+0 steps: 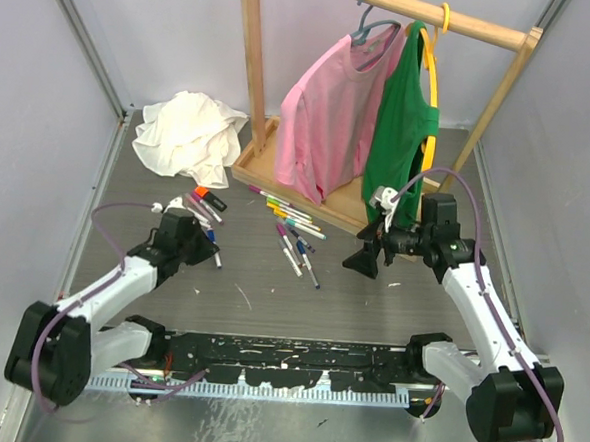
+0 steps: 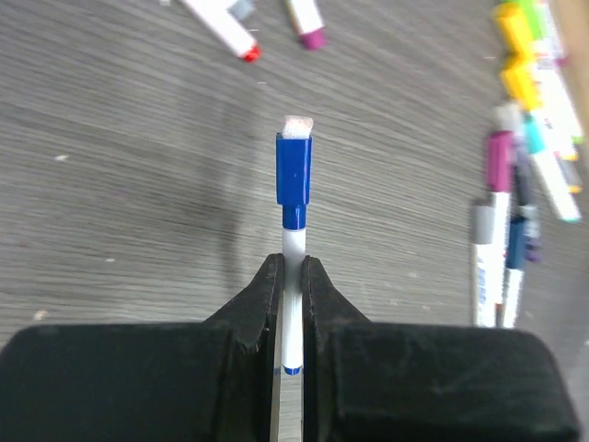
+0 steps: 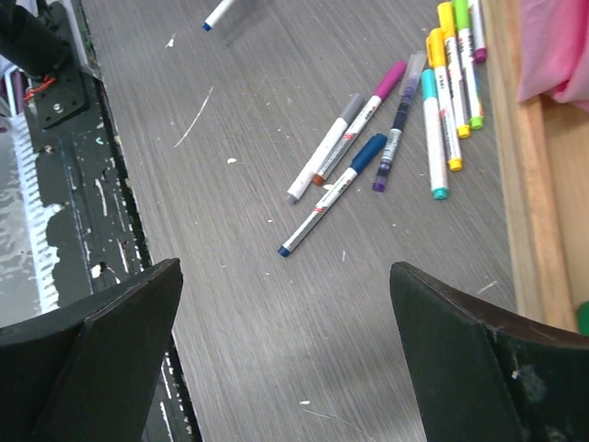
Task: Open the pen caps
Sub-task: Pick up the pen from the center of the board.
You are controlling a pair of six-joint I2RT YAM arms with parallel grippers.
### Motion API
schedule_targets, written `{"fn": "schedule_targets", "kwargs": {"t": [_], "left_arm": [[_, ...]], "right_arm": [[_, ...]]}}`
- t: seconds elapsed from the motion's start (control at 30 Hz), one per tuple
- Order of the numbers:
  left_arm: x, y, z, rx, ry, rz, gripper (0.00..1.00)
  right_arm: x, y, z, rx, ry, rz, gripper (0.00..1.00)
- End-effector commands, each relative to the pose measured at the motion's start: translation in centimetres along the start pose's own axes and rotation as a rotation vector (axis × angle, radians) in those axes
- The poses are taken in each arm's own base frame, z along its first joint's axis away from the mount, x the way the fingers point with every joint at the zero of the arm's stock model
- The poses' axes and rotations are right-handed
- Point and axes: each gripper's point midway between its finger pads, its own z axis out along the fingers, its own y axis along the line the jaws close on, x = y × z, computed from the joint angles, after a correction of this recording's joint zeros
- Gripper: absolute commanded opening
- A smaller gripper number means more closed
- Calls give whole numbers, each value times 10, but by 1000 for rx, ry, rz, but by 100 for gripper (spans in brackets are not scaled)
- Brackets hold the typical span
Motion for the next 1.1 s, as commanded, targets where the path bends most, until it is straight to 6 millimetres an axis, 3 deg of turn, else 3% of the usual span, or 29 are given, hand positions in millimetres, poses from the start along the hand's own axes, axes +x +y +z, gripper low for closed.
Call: {"fn": "schedule_targets", "kwargs": {"t": [0.0,0.27,0.57,0.8,1.07], "left_arm": [[-14,-57,-24,309,-86,-60,0],[-9,-118,-73,686,-159,-106,0],[2,-159,-107,879,-266,-124,0],[7,-184,-122,920,-370,-108,0],[19,-218,-122,953,-388,-108,0]], "right_arm": [[-12,8,9,-70,-69,14,100],[-13,14,18,-130,-112,68,100],[-10,24,24,-199,-146,93,100],[-8,32,36,-257,-155,114,100],[-9,39,50,-263,-188,143,100]]}}
